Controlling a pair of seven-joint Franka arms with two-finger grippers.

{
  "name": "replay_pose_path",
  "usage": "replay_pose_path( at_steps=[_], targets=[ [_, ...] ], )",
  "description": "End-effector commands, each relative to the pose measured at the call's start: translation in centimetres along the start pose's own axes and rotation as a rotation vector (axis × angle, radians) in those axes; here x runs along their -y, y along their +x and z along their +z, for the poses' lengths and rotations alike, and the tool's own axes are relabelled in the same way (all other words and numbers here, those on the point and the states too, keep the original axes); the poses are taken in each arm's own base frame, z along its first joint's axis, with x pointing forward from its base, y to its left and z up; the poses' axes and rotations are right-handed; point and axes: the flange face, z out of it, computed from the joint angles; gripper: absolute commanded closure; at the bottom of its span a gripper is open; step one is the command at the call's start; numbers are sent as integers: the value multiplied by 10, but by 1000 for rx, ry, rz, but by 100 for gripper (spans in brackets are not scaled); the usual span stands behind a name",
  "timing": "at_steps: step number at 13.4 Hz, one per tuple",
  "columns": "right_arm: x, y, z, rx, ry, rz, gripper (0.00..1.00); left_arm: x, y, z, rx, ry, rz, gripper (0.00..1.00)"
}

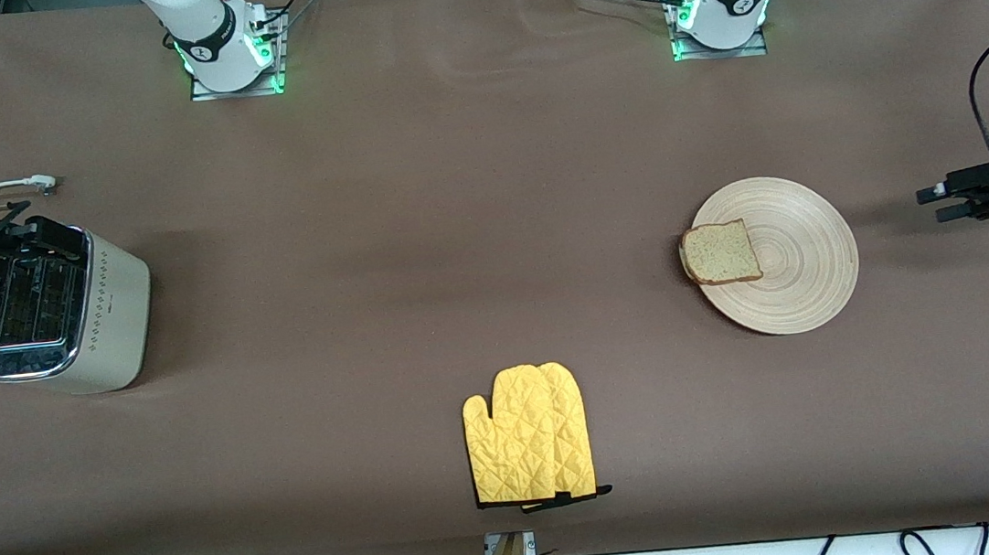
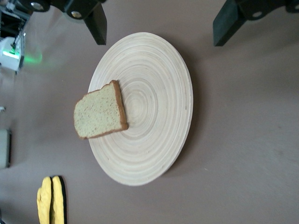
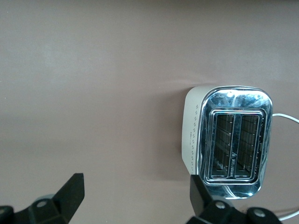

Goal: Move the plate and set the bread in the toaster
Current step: 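Lower the left gripper to the rim of the wooden plate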

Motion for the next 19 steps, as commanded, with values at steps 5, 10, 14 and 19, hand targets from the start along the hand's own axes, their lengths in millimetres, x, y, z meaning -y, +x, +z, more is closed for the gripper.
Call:
replay_pose_path(
  at_steps=[5,10,14,19],
  targets=[
    [2,3,-3,4,3,15,0,58,2,94,-34,-237,49,0],
    [5,3,-4,2,3,11,0,71,1,121,-26,-277,16,14],
    [4,3,-3,4,4,14,0,73,-1,117,-44,-297,-57,100],
    [5,3,-3,4,3,14,0,75,-3,115,-32,-302,-148,100]
  ],
)
